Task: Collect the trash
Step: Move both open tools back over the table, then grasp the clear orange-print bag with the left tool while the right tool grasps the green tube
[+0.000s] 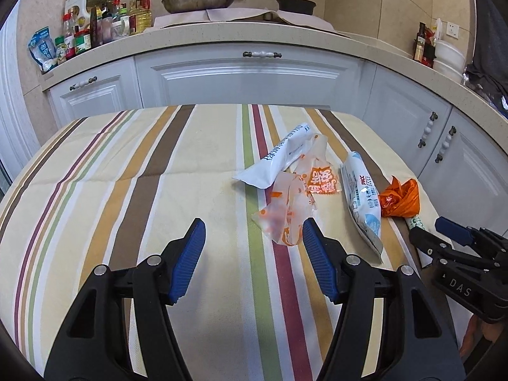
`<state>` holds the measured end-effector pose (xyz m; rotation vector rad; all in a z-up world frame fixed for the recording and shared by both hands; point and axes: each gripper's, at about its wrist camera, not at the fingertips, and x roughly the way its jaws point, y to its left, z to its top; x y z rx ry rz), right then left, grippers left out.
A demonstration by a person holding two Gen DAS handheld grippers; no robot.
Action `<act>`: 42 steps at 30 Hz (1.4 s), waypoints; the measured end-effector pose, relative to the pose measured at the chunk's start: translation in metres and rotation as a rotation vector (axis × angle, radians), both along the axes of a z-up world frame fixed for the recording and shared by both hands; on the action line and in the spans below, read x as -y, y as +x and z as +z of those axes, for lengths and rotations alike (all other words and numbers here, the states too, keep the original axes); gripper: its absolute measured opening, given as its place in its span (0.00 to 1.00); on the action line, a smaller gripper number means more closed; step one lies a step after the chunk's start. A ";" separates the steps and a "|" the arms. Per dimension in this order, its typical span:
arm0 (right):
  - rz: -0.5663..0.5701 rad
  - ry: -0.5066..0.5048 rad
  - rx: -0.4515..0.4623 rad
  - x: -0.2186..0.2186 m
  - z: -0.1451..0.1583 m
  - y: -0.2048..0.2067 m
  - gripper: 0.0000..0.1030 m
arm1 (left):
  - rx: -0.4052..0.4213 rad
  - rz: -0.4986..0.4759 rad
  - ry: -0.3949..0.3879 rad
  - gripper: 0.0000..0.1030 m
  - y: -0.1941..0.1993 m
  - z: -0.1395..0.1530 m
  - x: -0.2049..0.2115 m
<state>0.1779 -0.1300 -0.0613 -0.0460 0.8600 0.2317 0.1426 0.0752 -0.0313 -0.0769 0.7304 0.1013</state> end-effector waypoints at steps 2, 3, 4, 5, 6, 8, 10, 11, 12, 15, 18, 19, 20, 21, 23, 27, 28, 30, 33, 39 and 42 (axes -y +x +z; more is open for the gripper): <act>0.011 -0.001 -0.024 0.000 -0.004 0.002 0.38 | -0.009 -0.002 -0.007 0.60 0.002 -0.001 0.000; 0.020 0.000 -0.039 -0.001 -0.006 0.002 0.34 | -0.013 -0.003 -0.012 0.60 0.002 -0.002 0.000; 0.021 -0.002 -0.039 -0.001 -0.006 0.002 0.33 | -0.015 -0.005 -0.017 0.60 0.002 -0.002 0.000; 0.022 -0.002 -0.038 0.000 -0.005 0.001 0.28 | -0.018 -0.006 -0.022 0.60 0.002 -0.002 0.000; 0.025 -0.004 -0.039 0.000 -0.006 0.000 0.23 | -0.017 -0.005 -0.027 0.60 0.001 -0.002 0.000; 0.028 -0.005 -0.033 0.001 -0.005 -0.001 0.20 | -0.010 -0.005 -0.034 0.61 0.000 0.000 0.000; 0.030 -0.002 -0.014 0.002 -0.002 -0.005 0.18 | 0.001 -0.009 -0.037 0.67 -0.001 0.002 0.002; 0.031 -0.002 -0.006 0.002 0.000 -0.006 0.18 | 0.007 -0.011 -0.033 0.68 0.000 0.003 0.004; 0.032 -0.001 -0.003 0.002 0.000 -0.006 0.17 | 0.006 -0.013 -0.025 0.68 0.001 0.003 0.006; 0.036 0.011 0.006 0.004 0.002 -0.008 0.17 | -0.002 -0.010 -0.025 0.68 0.006 0.001 0.009; 0.033 0.025 0.021 0.009 0.005 -0.011 0.17 | -0.005 -0.001 -0.021 0.68 0.010 -0.001 0.009; 0.032 0.027 0.024 0.010 0.006 -0.012 0.17 | -0.007 0.003 -0.024 0.68 0.012 -0.001 0.009; 0.031 0.031 0.030 0.011 0.007 -0.013 0.17 | -0.010 0.005 -0.028 0.68 0.014 -0.002 0.008; 0.029 0.034 0.032 0.012 0.007 -0.014 0.17 | -0.010 0.006 -0.032 0.67 0.017 -0.002 0.008; 0.028 0.040 0.033 0.015 0.007 -0.015 0.17 | -0.011 0.005 -0.027 0.63 0.020 -0.003 0.008; 0.022 0.048 0.042 0.018 0.009 -0.016 0.17 | -0.055 -0.012 -0.058 0.45 0.028 -0.011 0.006; 0.021 0.050 0.043 0.018 0.009 -0.017 0.17 | -0.069 -0.017 -0.069 0.42 0.029 -0.013 0.005; 0.020 0.052 0.045 0.019 0.008 -0.018 0.17 | -0.084 -0.029 -0.087 0.29 0.031 -0.016 0.004; 0.021 0.057 0.047 0.021 0.008 -0.019 0.17 | -0.084 -0.045 -0.094 0.15 0.031 -0.017 0.003; 0.017 0.060 0.062 0.022 0.010 -0.022 0.17 | -0.059 -0.060 -0.077 0.08 0.024 -0.014 0.006; 0.010 0.059 0.078 0.023 0.013 -0.027 0.17 | -0.046 -0.063 -0.071 0.07 0.018 -0.011 0.007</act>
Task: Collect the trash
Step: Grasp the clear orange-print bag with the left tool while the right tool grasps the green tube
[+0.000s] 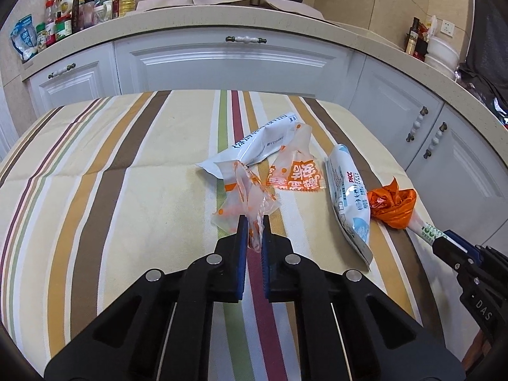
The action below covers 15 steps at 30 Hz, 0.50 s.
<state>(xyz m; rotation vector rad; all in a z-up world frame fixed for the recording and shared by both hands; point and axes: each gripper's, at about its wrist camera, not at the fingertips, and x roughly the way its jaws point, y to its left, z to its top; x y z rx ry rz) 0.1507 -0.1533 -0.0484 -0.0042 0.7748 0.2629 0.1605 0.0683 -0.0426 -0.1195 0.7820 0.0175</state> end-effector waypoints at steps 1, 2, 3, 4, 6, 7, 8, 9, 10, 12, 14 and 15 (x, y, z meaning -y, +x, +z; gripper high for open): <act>-0.003 0.001 0.006 0.001 0.001 -0.002 0.17 | 0.004 0.000 -0.001 0.07 -0.002 0.001 0.000; -0.005 0.002 0.011 0.001 0.002 -0.003 0.17 | 0.007 -0.001 -0.001 0.07 -0.005 0.002 0.000; -0.008 0.003 0.021 0.001 0.003 -0.005 0.17 | 0.013 -0.001 -0.001 0.07 -0.008 0.003 0.000; -0.010 0.002 0.029 0.002 0.004 -0.007 0.17 | 0.019 -0.001 0.000 0.07 -0.011 0.005 0.000; -0.014 0.005 0.051 0.003 0.008 -0.011 0.17 | 0.032 -0.004 0.008 0.07 -0.018 0.008 0.000; -0.016 0.005 0.060 0.003 0.009 -0.013 0.17 | 0.038 -0.005 0.012 0.07 -0.021 0.009 0.000; -0.018 0.005 0.068 0.003 0.010 -0.014 0.17 | 0.043 -0.005 0.013 0.07 -0.023 0.010 0.000; -0.020 0.006 0.076 0.003 0.012 -0.016 0.17 | 0.049 -0.007 0.013 0.07 -0.027 0.012 0.000; -0.021 0.008 0.083 0.003 0.013 -0.017 0.17 | 0.054 -0.007 0.013 0.07 -0.029 0.014 0.000; -0.023 0.011 0.097 0.004 0.016 -0.020 0.16 | 0.063 -0.009 0.013 0.07 -0.034 0.017 -0.001; -0.025 0.015 0.112 0.004 0.019 -0.022 0.16 | 0.071 -0.010 0.015 0.06 -0.038 0.020 -0.001; -0.025 0.017 0.120 0.004 0.021 -0.024 0.16 | 0.075 -0.009 0.014 0.06 -0.040 0.022 -0.002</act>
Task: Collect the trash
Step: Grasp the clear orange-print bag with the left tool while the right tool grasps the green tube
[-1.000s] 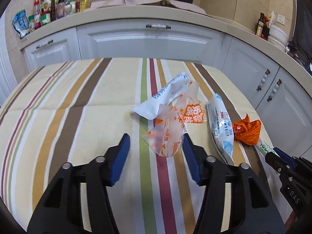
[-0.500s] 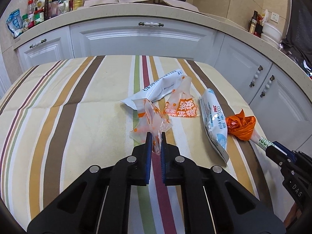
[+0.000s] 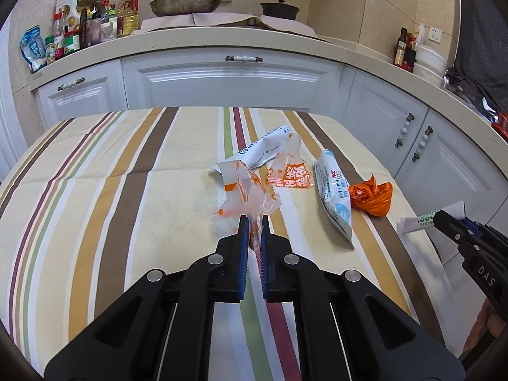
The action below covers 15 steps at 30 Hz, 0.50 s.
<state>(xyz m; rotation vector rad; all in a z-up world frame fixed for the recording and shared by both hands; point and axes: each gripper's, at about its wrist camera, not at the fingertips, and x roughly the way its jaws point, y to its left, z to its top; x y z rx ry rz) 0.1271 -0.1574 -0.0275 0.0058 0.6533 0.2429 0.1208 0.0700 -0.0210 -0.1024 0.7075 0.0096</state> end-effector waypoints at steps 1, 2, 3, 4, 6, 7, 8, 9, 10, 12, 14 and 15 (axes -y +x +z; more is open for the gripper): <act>0.000 0.001 0.008 0.000 0.002 -0.001 0.16 | 0.007 0.001 0.001 0.06 -0.003 0.002 -0.001; -0.001 0.003 0.018 0.000 0.004 -0.002 0.16 | 0.012 0.001 0.001 0.06 -0.005 0.004 -0.001; -0.002 0.003 0.025 0.000 0.006 -0.003 0.16 | 0.017 0.001 0.001 0.06 -0.006 0.006 -0.002; -0.003 0.005 0.034 0.001 0.008 -0.005 0.16 | 0.024 0.001 0.001 0.06 -0.009 0.008 -0.002; -0.003 0.007 0.047 0.001 0.011 -0.007 0.16 | 0.038 0.002 0.004 0.06 -0.014 0.013 -0.003; -0.003 0.009 0.053 0.001 0.013 -0.008 0.16 | 0.043 0.002 0.005 0.06 -0.015 0.015 -0.003; -0.003 0.010 0.060 0.000 0.014 -0.009 0.16 | 0.050 0.003 0.008 0.06 -0.017 0.016 -0.003; -0.003 0.010 0.063 0.000 0.015 -0.010 0.16 | 0.057 0.004 0.010 0.06 -0.019 0.018 -0.003; -0.002 0.011 0.067 0.000 0.016 -0.011 0.16 | 0.066 0.006 0.013 0.06 -0.022 0.021 -0.003; -0.003 0.012 0.078 -0.001 0.018 -0.013 0.16 | 0.081 0.008 0.017 0.06 -0.026 0.026 -0.003; -0.003 0.014 0.089 -0.001 0.022 -0.015 0.16 | 0.094 0.009 0.021 0.06 -0.031 0.029 -0.003; -0.002 0.014 0.093 -0.001 0.023 -0.016 0.16 | 0.101 0.009 0.021 0.06 -0.033 0.031 -0.003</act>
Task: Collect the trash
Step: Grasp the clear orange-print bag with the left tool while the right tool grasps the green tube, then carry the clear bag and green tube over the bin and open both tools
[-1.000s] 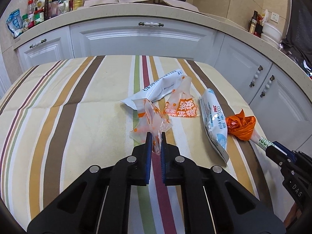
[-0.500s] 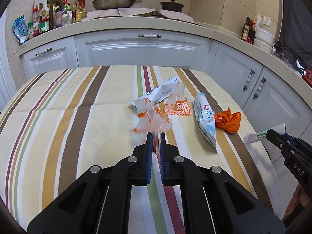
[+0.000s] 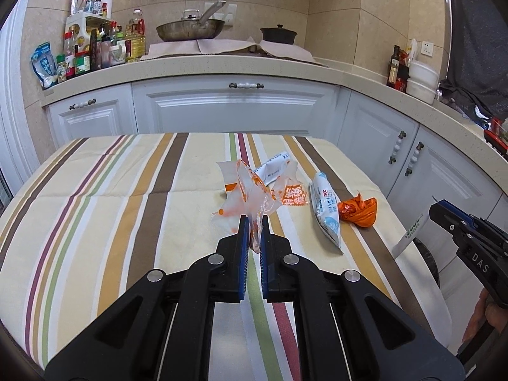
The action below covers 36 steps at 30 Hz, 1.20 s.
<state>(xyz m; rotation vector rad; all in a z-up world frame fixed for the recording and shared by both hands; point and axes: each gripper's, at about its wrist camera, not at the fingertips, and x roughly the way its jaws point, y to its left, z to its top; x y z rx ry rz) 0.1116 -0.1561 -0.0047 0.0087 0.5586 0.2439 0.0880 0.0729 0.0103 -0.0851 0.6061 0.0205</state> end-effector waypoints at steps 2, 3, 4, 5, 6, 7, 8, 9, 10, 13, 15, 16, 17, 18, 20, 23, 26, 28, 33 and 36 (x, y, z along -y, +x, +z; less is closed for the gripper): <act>0.000 0.001 0.011 0.000 0.003 -0.002 0.16 | 0.008 0.000 -0.002 0.06 -0.003 0.003 -0.001; 0.000 0.001 0.016 -0.001 0.004 -0.003 0.16 | 0.011 0.000 -0.002 0.06 -0.004 0.004 -0.001; 0.000 0.001 0.019 -0.001 0.005 -0.004 0.16 | 0.015 0.000 -0.002 0.06 -0.006 0.006 -0.002; 0.000 0.001 0.025 -0.001 0.006 -0.005 0.16 | 0.018 0.002 -0.004 0.06 -0.008 0.007 -0.002; -0.001 0.001 0.028 -0.001 0.007 -0.006 0.16 | 0.021 0.002 -0.006 0.06 -0.009 0.008 -0.002; -0.002 0.001 0.032 0.000 0.008 -0.006 0.16 | 0.024 0.001 -0.007 0.06 -0.010 0.010 -0.001; -0.004 0.000 0.036 0.000 0.009 -0.007 0.16 | 0.027 -0.001 -0.008 0.06 -0.010 0.010 0.000; -0.007 -0.001 0.039 0.001 0.010 -0.008 0.16 | 0.032 -0.004 -0.010 0.06 -0.011 0.012 0.002; -0.010 -0.001 0.043 0.002 0.011 -0.010 0.16 | 0.036 -0.008 -0.011 0.06 -0.012 0.013 0.004; -0.028 -0.004 0.055 0.009 0.014 -0.012 0.16 | 0.048 -0.030 -0.011 0.06 -0.013 0.017 0.014; -0.044 -0.004 0.062 0.015 0.015 -0.014 0.16 | 0.056 -0.051 -0.012 0.06 -0.013 0.020 0.023; -0.052 -0.004 0.063 0.018 0.015 -0.014 0.16 | 0.062 -0.064 -0.010 0.06 -0.012 0.021 0.030; -0.061 0.001 0.058 0.024 0.015 -0.013 0.16 | 0.066 -0.075 -0.010 0.06 -0.012 0.022 0.035; -0.066 0.007 0.054 0.027 0.014 -0.013 0.16 | 0.065 -0.089 -0.011 0.06 -0.011 0.023 0.040; -0.073 0.018 0.047 0.034 0.011 -0.014 0.16 | 0.068 -0.100 -0.009 0.06 -0.010 0.023 0.047; -0.079 0.012 0.036 0.038 0.006 -0.015 0.16 | 0.068 -0.104 0.003 0.06 -0.009 0.021 0.054; -0.088 0.014 0.028 0.042 0.002 -0.016 0.16 | 0.058 -0.111 0.018 0.06 -0.007 0.018 0.061; -0.099 0.013 0.032 0.047 0.003 -0.017 0.16 | 0.059 -0.122 0.028 0.06 -0.007 0.016 0.067; -0.149 0.012 0.042 0.067 0.005 -0.026 0.16 | 0.053 -0.184 0.032 0.06 -0.003 0.014 0.089; -0.191 0.013 0.034 0.084 0.003 -0.029 0.16 | 0.041 -0.247 0.039 0.06 0.002 0.010 0.116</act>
